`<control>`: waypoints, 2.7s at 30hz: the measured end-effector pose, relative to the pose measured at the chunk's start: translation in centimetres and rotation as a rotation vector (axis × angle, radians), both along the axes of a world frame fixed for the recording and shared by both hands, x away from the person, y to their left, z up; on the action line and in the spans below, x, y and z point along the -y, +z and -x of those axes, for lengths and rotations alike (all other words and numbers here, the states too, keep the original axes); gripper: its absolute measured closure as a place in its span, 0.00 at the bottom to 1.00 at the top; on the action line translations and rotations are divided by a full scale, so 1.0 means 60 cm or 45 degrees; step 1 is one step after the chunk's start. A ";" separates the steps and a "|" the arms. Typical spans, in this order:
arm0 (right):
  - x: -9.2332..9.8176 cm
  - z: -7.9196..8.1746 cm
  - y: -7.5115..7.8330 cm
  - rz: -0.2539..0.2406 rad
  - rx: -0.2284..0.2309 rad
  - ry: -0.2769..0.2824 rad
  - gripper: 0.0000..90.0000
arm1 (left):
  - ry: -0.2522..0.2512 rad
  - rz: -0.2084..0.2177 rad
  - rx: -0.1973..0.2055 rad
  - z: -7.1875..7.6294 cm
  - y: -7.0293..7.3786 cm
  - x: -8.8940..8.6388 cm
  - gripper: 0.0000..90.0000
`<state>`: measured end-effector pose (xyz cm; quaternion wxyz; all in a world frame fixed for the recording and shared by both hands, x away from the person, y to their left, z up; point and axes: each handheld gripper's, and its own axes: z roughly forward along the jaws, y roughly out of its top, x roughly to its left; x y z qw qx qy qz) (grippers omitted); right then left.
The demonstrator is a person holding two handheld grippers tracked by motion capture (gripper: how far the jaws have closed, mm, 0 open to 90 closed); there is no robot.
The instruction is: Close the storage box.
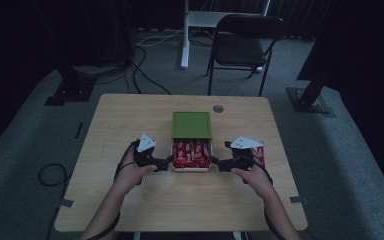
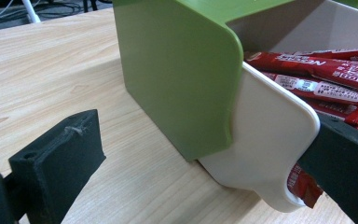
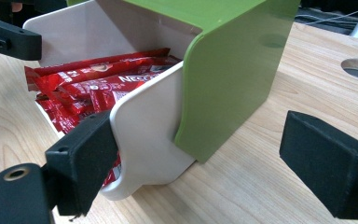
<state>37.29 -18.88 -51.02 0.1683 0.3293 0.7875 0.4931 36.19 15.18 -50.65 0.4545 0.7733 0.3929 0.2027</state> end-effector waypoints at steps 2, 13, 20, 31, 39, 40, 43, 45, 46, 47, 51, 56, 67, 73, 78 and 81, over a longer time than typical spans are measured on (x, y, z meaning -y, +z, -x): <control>0.000 -0.002 0.000 -0.004 -0.001 -0.008 0.12 | 0.000 -0.003 0.002 -0.002 0.000 0.000 0.02; -0.001 -0.011 -0.001 -0.011 -0.002 -0.039 0.12 | 0.012 -0.004 0.008 -0.013 0.000 0.001 0.02; -0.002 -0.019 -0.001 -0.018 -0.005 -0.058 0.12 | 0.021 -0.021 0.015 -0.020 0.002 0.003 0.02; -0.004 -0.029 -0.003 -0.030 -0.001 -0.088 0.12 | 0.028 -0.031 0.020 -0.031 0.003 0.005 0.02; -0.006 -0.035 -0.004 -0.026 0.003 -0.104 0.12 | 0.038 -0.028 0.023 -0.038 0.002 0.005 0.02; -0.007 -0.036 -0.004 -0.027 0.002 -0.106 0.12 | 0.039 -0.026 0.024 -0.039 0.002 0.005 0.02; -0.008 -0.039 -0.004 -0.023 0.004 -0.110 0.12 | 0.040 -0.030 0.027 -0.041 0.002 0.005 0.02; -0.009 -0.041 -0.004 -0.023 0.003 -0.113 0.12 | 0.040 -0.031 0.030 -0.042 0.002 0.006 0.02; -0.009 -0.042 -0.005 -0.022 0.004 -0.113 0.12 | 0.041 -0.030 0.030 -0.043 0.002 0.006 0.02; -0.009 -0.042 -0.005 -0.023 0.002 -0.114 0.12 | 0.041 -0.029 0.029 -0.044 0.002 0.006 0.02; -0.010 -0.046 -0.005 -0.023 0.000 -0.117 0.12 | 0.042 -0.027 0.031 -0.048 0.001 0.005 0.02; -0.011 -0.050 -0.006 -0.031 0.003 -0.128 0.12 | 0.050 -0.029 0.041 -0.052 0.001 0.006 0.02; -0.012 -0.056 -0.007 -0.033 0.004 -0.143 0.12 | 0.068 -0.027 0.060 -0.058 -0.001 0.007 0.02; -0.013 -0.056 -0.008 -0.037 0.008 -0.147 0.12 | 0.057 -0.034 0.046 -0.058 -0.002 0.007 0.02; -0.011 -0.051 -0.007 -0.046 0.007 -0.148 0.14 | 0.027 0.010 0.036 -0.051 0.000 0.011 0.02; -0.008 -0.049 -0.007 -0.062 0.004 -0.151 0.14 | 0.021 0.014 0.045 -0.048 0.006 0.012 0.02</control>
